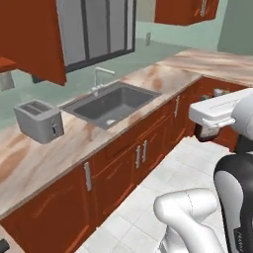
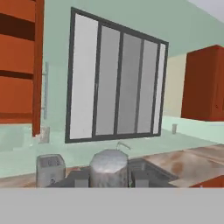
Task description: The dining table condiment station is running low on ketchup. Refill the condiment station by opening the cabinet and taking the ketchup from the cabinet and placing it on the dining table.
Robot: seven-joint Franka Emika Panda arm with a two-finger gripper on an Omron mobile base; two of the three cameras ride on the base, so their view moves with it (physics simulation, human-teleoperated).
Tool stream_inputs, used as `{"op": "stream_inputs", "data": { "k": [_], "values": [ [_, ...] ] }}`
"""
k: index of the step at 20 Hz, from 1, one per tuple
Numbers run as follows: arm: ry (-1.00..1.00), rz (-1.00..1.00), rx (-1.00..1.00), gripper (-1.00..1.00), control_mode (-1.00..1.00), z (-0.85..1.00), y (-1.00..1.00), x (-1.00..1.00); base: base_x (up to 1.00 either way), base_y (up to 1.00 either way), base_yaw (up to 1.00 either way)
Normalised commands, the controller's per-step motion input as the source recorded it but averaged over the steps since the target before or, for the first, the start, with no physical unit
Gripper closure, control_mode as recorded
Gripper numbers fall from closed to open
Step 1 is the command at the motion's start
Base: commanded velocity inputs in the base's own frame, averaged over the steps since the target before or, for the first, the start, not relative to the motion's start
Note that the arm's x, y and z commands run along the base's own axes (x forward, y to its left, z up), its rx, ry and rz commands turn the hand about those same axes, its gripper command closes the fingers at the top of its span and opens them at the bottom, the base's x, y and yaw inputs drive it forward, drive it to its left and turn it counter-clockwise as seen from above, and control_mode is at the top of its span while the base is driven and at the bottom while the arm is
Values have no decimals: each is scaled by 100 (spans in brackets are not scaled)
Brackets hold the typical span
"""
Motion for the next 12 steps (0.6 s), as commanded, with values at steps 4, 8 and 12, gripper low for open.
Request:
{"op": "stream_inputs", "data": {
  "k": [4, 8, 12],
  "values": [
    [0, 0, 0, 100, 100, 0, 0, 0, -16, 0, -98],
    [0, 0, 0, 100, 100, 0, 0, 0, -6, 0, -98],
    [0, 0, 0, 100, 100, 0, 0, 0, 3, -6, -96]
  ]
}}
